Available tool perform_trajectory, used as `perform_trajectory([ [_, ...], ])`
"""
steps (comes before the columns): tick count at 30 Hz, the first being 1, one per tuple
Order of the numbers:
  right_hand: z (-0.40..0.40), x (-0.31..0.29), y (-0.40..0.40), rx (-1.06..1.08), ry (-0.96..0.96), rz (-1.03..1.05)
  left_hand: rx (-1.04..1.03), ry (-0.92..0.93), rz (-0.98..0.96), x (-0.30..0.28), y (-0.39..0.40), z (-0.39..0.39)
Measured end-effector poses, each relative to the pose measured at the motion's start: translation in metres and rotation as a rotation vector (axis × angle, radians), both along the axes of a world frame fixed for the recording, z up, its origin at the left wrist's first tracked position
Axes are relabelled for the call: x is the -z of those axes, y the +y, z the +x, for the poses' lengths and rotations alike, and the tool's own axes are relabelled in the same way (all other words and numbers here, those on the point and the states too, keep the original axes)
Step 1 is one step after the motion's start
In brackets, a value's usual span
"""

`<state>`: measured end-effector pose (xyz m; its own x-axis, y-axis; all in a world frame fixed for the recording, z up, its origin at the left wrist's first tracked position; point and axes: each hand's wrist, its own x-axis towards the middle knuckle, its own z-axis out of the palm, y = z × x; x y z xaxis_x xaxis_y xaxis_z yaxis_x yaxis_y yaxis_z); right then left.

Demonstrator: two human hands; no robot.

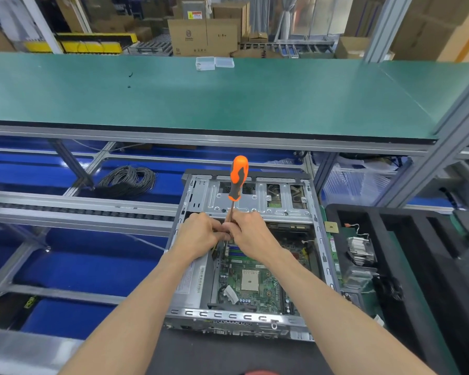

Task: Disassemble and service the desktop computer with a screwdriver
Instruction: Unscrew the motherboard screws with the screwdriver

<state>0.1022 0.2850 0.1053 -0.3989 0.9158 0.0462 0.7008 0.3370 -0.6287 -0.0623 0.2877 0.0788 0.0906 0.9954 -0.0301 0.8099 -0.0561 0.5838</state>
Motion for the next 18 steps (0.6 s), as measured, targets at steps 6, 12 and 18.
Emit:
perform_trajectory([
  [6, -0.0015, 0.0005, 0.001, -0.028, -0.036, 0.016, -0.022, 0.004, -0.017, -0.0015, 0.0004, 0.0012],
  [12, -0.006, -0.0008, -0.0009, -0.069, -0.062, 0.064, -0.039, 0.02, -0.034, -0.0023, -0.0015, 0.0003],
  [18, -0.0089, 0.0018, -0.003, -0.034, -0.046, 0.097, 0.009, 0.039, -0.033, -0.0024, -0.0028, -0.0014],
])
